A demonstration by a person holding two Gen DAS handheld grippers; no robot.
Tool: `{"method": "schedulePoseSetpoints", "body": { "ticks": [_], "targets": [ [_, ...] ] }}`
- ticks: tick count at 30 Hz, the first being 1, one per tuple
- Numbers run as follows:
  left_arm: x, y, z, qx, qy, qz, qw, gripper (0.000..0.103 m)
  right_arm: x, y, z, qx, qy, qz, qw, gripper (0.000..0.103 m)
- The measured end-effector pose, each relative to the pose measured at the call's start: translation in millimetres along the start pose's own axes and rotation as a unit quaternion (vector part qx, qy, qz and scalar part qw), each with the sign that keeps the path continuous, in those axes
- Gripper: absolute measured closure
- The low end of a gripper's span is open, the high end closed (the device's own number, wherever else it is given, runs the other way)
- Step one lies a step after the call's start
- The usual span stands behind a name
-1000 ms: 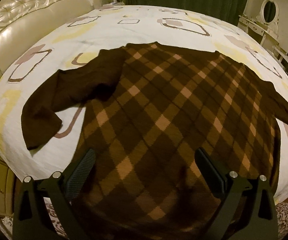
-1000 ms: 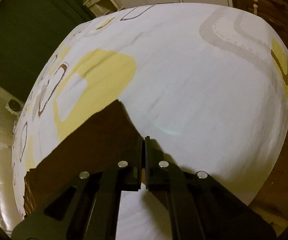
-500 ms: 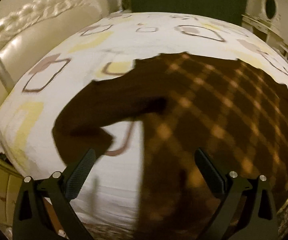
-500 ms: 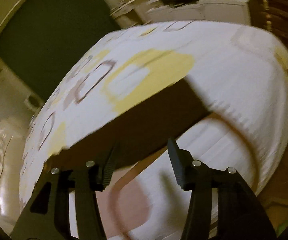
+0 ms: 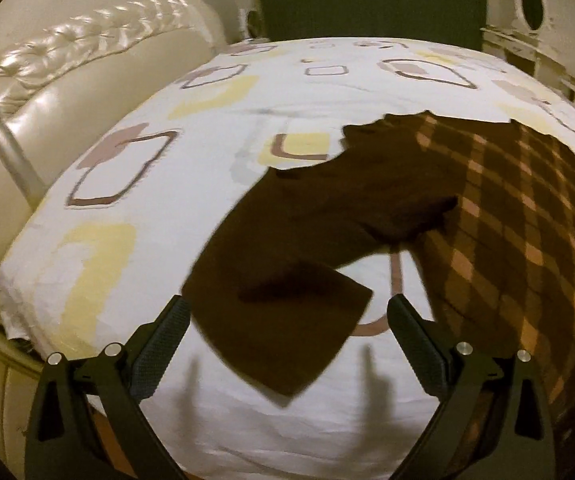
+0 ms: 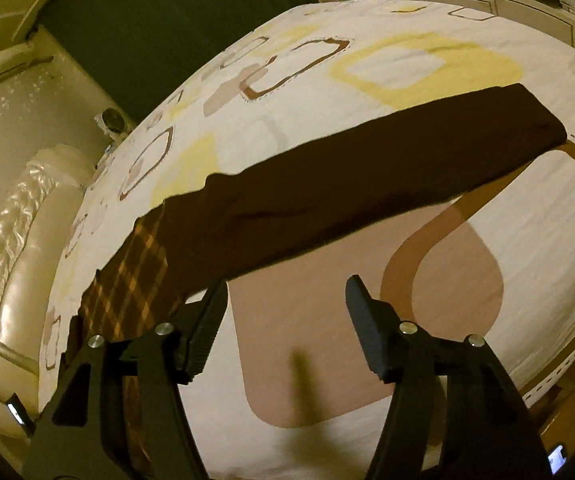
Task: Fold small clothes
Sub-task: 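Lay the sleeve across the sweater body and open the right gripper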
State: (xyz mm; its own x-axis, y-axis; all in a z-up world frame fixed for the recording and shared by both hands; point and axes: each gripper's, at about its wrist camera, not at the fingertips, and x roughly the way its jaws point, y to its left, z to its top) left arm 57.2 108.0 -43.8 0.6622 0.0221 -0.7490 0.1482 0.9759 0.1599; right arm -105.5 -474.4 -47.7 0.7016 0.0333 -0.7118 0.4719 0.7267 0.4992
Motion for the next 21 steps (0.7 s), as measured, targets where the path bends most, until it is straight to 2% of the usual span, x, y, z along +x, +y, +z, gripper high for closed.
{"method": "schedulePoseSetpoints", "body": {
  "ticks": [1,4,10,15,17,18,19,21],
  "targets": [
    [2.1,-1.5,-0.5,0.006,0.003,-0.017,0.9998,0.005,1.0,0.6,-1.8,0.0,0.002,-0.001,1.0,0.042],
    [7.9,-7.3,-0.3,0.027,0.012,-0.03,0.9991,0.005,0.5,-1.4,-7.5,0.004,0.007,-0.003,1.0,0.042],
    [29.1,-13.0,-0.8,0.077,0.05,0.001,0.9958,0.005,1.8,-3.9,-10.7,0.014,0.011,-0.001,1.0,0.041],
    [37.7,-4.8,1.4,0.072,0.057,0.028,0.9954,0.006,7.2,-5.1,-13.7,0.019,0.018,0.001,1.0,0.04],
    [38.9,-0.7,2.1,0.063,0.062,0.025,0.9958,0.015,9.8,-6.1,-16.0,0.023,0.024,0.004,0.999,0.04],
    [38.4,-0.8,2.1,0.063,0.061,0.022,0.9959,0.042,10.5,-6.5,-16.8,0.025,0.025,0.004,0.999,0.04],
    [37.5,-2.0,1.8,0.067,0.063,0.02,0.9956,0.054,11.3,-6.1,-17.8,0.025,0.026,0.003,0.999,0.04],
    [35.5,-5.2,1.6,0.078,0.061,0.037,0.9943,0.061,12.8,-4.8,-18.6,0.023,0.027,0.003,0.999,0.04]
  ]
}}
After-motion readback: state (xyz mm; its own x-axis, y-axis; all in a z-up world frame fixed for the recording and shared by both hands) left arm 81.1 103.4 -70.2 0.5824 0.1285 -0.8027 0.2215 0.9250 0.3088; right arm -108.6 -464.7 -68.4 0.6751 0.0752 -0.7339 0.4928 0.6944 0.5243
